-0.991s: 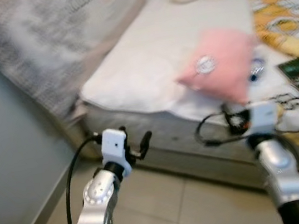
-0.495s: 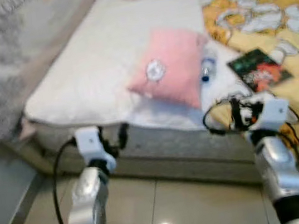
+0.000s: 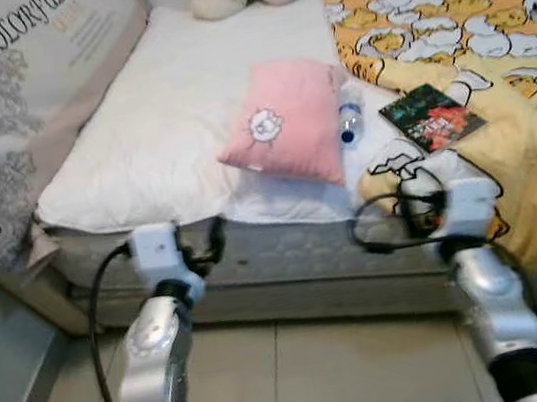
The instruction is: Clean up the room
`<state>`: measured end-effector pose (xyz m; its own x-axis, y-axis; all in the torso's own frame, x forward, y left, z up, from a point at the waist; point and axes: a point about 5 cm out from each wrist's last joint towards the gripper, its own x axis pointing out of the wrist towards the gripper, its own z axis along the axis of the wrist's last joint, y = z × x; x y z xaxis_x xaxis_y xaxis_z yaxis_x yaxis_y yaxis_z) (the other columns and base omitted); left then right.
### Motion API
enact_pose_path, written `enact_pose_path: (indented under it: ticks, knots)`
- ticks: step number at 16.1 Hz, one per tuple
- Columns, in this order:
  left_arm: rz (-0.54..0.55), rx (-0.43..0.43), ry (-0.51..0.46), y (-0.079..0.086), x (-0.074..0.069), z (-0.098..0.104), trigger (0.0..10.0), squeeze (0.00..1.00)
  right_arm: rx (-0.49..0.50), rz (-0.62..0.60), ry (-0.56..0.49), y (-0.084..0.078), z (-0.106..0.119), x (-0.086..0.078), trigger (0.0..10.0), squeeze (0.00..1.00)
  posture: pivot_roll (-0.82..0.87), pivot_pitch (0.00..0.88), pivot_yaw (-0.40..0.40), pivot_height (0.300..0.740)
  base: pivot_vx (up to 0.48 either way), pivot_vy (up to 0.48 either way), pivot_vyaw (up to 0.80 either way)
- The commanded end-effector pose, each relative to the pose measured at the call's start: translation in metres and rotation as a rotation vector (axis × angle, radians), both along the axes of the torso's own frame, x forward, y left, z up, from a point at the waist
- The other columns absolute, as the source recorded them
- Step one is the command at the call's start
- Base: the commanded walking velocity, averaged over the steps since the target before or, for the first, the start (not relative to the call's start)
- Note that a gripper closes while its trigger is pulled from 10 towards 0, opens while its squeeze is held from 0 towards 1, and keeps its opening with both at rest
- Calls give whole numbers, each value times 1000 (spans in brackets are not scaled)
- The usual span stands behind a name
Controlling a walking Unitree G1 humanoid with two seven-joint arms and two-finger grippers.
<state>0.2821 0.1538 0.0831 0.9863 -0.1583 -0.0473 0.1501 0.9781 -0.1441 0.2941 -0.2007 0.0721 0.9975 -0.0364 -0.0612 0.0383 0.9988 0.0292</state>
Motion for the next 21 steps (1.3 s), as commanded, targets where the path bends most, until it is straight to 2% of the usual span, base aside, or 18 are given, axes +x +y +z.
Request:
enact_pose_path:
  ticks: [1, 5, 14, 21]
  knots:
    - [27, 41, -4, 10, 1, 2, 10000, 0, 12, 37, -20, 13, 3, 3, 10000, 0, -126, 0, 95, 740, 0, 0, 0]
    - [21, 61, -18, 7, 2, 4, 10000, 0, 2, 41, -19, 13, 3, 3, 10000, 0, -132, 0, 97, 740, 0, 0, 0]
    - [-29, 97, -42, -4, 2, 7, 10000, 0, -14, 41, -26, 12, 5, 6, 10000, 0, -140, 0, 105, 740, 477, 0, 0]
    - [-33, 107, -63, -2, 8, 11, 10000, 0, -33, 26, -59, 5, 15, 13, 10000, 0, -143, 0, 108, 740, 480, 0, 0]
